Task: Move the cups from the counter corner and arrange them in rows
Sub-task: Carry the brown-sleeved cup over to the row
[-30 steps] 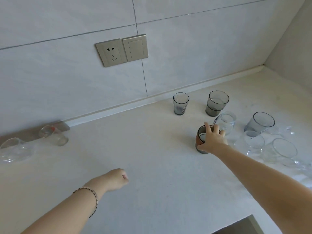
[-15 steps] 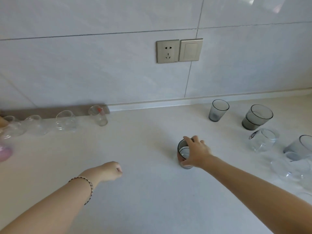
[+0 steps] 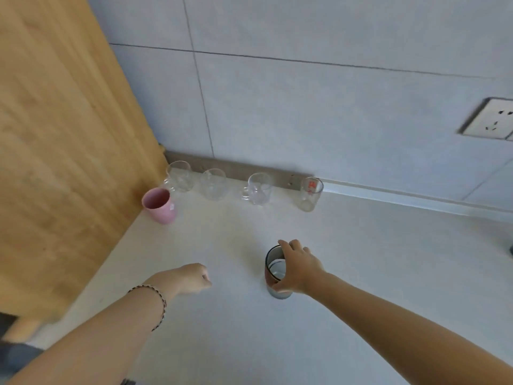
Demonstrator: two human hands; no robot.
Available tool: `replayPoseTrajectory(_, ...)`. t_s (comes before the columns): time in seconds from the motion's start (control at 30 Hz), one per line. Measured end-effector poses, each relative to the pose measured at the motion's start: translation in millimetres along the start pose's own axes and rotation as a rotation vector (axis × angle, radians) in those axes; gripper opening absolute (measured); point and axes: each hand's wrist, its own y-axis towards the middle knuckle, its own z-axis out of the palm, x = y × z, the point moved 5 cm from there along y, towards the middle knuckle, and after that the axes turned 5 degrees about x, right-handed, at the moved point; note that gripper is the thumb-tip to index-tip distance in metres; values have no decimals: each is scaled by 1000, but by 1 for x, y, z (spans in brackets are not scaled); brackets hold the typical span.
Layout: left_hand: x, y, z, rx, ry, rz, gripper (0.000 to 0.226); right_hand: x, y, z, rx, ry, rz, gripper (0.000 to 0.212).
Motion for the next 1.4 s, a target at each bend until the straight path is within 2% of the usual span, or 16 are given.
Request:
replayPoseTrajectory(0.17, 87, -1, -35, -15, -23, -74, 32, 88, 61, -2, 38, 26, 18, 99)
replayPoseTrajectory(0.3, 129, 4, -52, -36, -75, -99, 31, 137, 113, -11, -29, 37, 21, 95)
replayPoseTrajectory(0.53, 152, 10, -63, -7, -97, -48, 34, 181, 175, -32, -187, 119, 100, 92)
replayPoseTrajectory(0.7, 149, 24, -72, -19, -68, -35, 35, 181, 174, -29, -243, 396, 116, 104)
replayPoseTrajectory(0.77, 139, 30, -74, -15, -49, -20, 34, 168, 165, -24, -195, 438, 137, 100)
replayPoseTrajectory(0.87, 112, 37, -79, 0, -12, 26, 27, 131, 144, -13, -26, 255, 165, 73)
replayPoseTrajectory(0.93, 87, 41, -79, 19, 23, 60, 17, 96, 127, -8, 19, 191, 199, 51)
replayPoseTrajectory(1.0, 59, 46, -76, 36, 71, 101, 17, 58, 106, -5, 35, 186, 252, 39)
replayPoseTrajectory(1.1, 4, 54, -70, 61, 169, 170, 30, -2, 70, -3, 63, 207, 340, 36)
replayPoseTrajectory(1.4, -221, 55, -3, 117, 428, 412, 34, -199, -68, -3, 30, 346, 539, 38)
